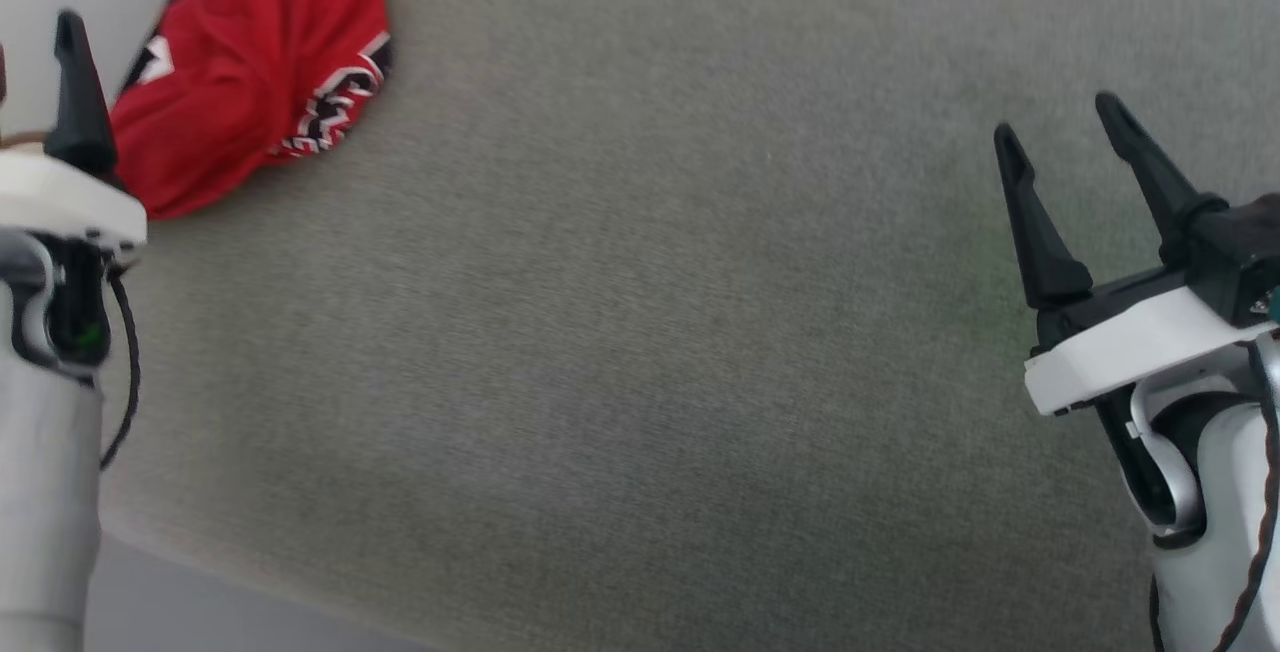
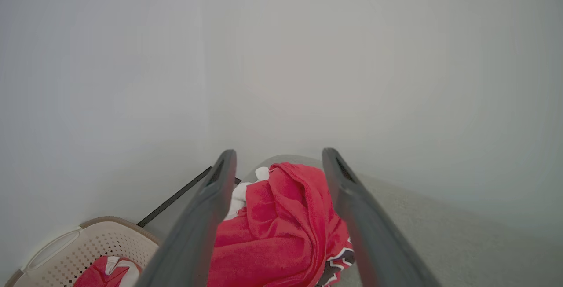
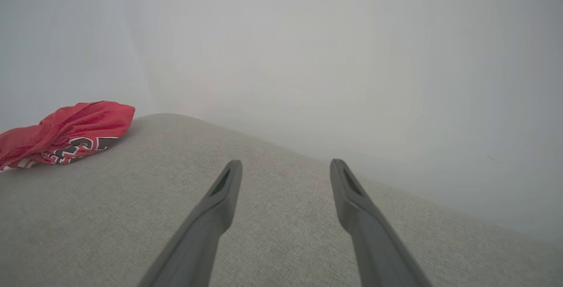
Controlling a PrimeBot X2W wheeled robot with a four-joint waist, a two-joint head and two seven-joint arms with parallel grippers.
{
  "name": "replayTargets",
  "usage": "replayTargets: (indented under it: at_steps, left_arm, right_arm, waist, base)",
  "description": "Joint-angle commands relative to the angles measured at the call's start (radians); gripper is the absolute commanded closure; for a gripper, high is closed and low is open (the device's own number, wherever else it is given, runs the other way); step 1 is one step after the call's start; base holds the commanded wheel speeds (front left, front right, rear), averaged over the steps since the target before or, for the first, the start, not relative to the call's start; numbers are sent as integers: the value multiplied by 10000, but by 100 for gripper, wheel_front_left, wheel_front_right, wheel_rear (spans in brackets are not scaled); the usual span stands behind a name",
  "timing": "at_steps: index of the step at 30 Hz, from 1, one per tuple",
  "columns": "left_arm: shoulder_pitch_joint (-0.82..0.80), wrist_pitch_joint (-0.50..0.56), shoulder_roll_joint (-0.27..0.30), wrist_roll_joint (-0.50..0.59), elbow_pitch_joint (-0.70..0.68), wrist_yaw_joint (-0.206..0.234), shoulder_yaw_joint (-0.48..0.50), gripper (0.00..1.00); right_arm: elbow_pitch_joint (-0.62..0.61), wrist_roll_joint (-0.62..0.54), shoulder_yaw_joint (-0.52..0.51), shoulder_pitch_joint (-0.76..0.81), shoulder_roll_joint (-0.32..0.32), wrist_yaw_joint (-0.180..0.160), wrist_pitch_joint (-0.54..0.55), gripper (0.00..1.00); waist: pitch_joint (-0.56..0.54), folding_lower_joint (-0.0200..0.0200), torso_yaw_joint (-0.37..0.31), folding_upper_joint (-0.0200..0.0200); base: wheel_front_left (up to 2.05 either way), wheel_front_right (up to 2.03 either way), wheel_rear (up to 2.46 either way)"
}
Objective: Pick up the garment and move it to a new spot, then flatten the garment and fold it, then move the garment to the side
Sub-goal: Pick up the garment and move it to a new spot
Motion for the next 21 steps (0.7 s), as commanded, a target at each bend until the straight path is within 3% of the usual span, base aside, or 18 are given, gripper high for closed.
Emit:
replayTargets:
  at_steps: [1, 9, 21]
  left_arm:
    - [-415, 46, 26, 16, 361, -92, -69, 0]
    - [-2455, 525, 263, -175, 2927, -335, -364, 0]
    - [-3842, 3004, 61, -565, 5429, -361, -605, 0]
  right_arm:
    - [-189, -30, 44, -173, -32, -5, 99, 0]
    - [-1225, 2, 93, -590, -121, -5, 663, 0]
    - [-2430, -206, -164, -500, -328, -5, 1530, 0]
  waist:
    - [641, 0, -351, 0]
    - [1777, 0, -720, 0]
    - [2840, 0, -800, 0]
  base:
    - [0, 0, 0]
    - [0, 0, 0]
    - [0, 0, 0]
